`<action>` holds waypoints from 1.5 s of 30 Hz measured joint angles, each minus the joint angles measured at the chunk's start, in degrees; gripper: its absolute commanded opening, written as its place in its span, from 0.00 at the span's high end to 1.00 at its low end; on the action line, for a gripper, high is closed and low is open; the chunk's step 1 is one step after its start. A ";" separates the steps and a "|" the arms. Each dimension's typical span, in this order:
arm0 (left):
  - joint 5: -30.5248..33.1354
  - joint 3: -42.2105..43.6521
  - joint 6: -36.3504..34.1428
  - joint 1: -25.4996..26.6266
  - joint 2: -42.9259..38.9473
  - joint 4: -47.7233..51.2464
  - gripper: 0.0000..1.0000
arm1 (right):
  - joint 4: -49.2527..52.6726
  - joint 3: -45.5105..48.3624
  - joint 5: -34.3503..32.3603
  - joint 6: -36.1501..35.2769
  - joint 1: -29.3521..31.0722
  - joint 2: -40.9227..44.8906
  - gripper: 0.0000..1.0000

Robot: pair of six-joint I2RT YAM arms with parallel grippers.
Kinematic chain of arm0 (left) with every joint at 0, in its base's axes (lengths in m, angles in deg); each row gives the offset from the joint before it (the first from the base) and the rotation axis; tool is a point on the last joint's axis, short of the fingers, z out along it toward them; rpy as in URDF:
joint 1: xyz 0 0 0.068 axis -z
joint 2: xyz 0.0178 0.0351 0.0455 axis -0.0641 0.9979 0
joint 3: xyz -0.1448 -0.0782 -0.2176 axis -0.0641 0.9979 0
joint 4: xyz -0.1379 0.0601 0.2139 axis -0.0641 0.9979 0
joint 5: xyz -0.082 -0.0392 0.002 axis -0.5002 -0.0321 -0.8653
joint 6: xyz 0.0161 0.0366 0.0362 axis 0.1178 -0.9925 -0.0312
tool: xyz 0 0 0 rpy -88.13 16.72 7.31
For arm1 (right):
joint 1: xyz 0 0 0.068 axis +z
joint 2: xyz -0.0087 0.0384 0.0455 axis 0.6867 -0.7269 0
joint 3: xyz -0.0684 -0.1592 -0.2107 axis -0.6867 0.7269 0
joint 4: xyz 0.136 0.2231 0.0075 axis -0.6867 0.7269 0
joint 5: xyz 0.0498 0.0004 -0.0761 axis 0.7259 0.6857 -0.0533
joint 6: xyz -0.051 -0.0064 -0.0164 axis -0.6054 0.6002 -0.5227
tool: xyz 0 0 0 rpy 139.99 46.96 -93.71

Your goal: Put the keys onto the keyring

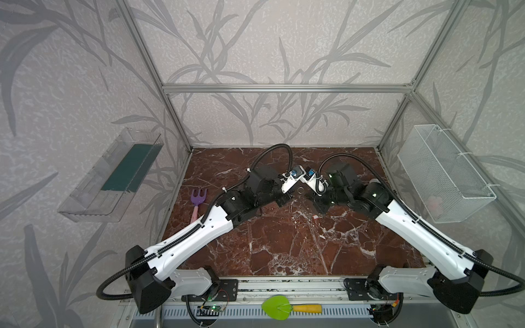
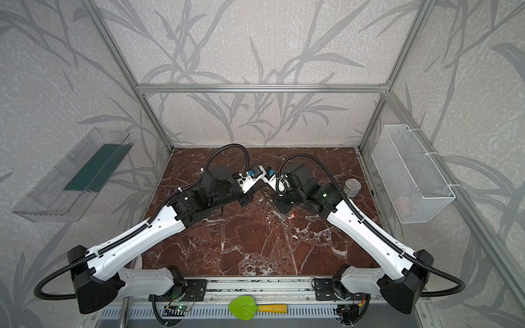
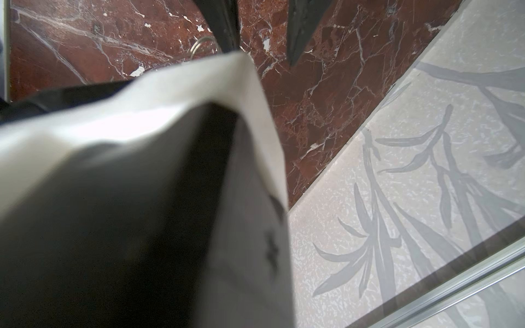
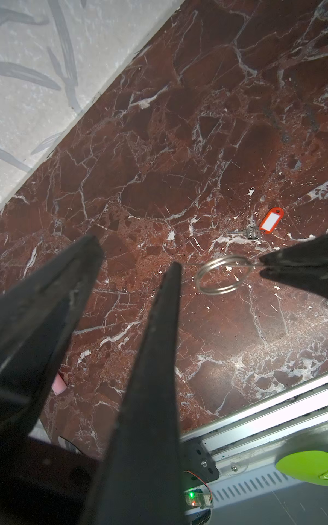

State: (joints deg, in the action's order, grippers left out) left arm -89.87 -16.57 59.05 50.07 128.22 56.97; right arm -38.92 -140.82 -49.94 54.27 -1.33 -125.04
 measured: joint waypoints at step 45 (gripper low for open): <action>-14.51 21.86 14.60 -0.61 -12.41 -18.03 0.71 | -13.11 -4.15 -0.70 13.33 -0.94 -0.13 1.00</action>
State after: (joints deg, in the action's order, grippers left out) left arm -104.38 5.29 73.65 49.46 115.80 38.94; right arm -52.04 -144.97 -50.64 67.60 -2.27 -125.17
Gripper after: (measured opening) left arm 0.296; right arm 0.047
